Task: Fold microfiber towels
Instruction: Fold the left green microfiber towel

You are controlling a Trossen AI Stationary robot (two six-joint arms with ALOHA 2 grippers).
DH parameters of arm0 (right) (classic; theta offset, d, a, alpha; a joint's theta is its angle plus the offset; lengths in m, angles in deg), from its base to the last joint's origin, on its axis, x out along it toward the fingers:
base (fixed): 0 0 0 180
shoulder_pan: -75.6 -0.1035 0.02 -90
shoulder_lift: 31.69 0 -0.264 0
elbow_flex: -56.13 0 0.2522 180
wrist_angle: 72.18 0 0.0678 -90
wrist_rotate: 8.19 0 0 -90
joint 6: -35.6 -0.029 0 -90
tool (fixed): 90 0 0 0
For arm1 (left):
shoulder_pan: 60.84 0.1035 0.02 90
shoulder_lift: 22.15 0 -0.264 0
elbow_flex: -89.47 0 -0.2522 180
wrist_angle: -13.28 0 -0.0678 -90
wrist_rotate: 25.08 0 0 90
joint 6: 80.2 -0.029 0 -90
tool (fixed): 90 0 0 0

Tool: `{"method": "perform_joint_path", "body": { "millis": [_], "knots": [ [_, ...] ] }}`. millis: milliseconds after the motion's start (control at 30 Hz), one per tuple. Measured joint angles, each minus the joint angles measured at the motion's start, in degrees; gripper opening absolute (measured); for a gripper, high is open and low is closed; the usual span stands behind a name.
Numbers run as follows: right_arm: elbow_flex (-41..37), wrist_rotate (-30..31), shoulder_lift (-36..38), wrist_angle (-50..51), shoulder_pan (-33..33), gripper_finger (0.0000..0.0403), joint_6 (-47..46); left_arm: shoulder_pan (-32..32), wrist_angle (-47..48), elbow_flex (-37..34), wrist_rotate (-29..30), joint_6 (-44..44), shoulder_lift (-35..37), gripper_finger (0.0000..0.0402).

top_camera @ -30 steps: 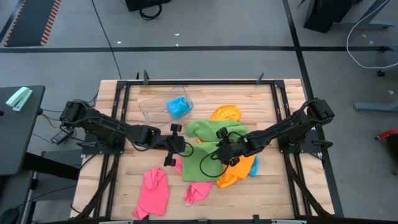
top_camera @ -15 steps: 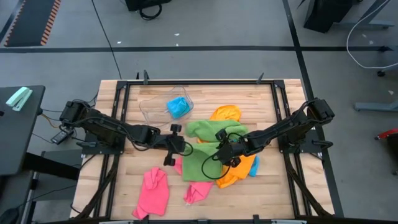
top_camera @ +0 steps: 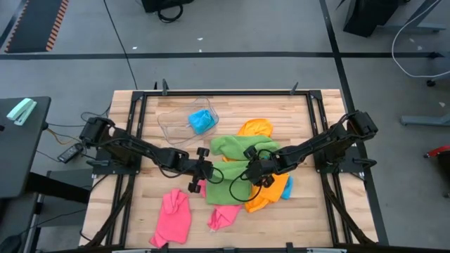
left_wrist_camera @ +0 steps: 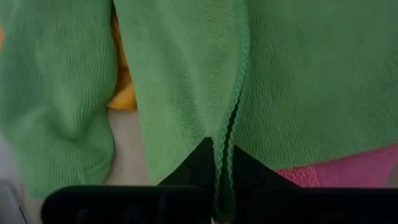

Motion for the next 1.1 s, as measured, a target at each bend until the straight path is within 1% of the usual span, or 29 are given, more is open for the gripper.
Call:
{"method": "perform_joint_path", "body": {
  "millis": [133,300,533,800,933,1100],
  "knots": [
    [-0.63,-1.36,-0.01,-0.25,0.32,0.0037,0.07,0.0,-0.09,0.0,-0.16,0.04,-0.28,0.0023],
    [-1.81,-2.32,-0.01,-0.2,0.18,0.0037,0.09,0.0,-0.72,0.0,-2.17,1.14,-0.3,0.0012],
    [-2.25,-2.34,-0.01,-0.13,0.79,0.0037,2.16,-0.98,-4.23,0.01,-3.34,1.79,-3.09,0.0031],
    [-2.25,-2.34,-0.01,0.02,1.1,0.0037,5.39,-2.4,-4.77,0.04,-3.35,1.99,-3.84,0.0023],
    [-2.25,-2.32,-0.01,0.04,1.1,0.0037,5.62,-2.6,-5.93,0.04,-3.41,3.61,-4.18,0.0036],
    [-2.25,-2.32,-0.01,0.09,1.1,0.0037,5.64,-2.58,-6.88,0.04,-3.44,5.03,-6.63,0.006]
  ]
}}
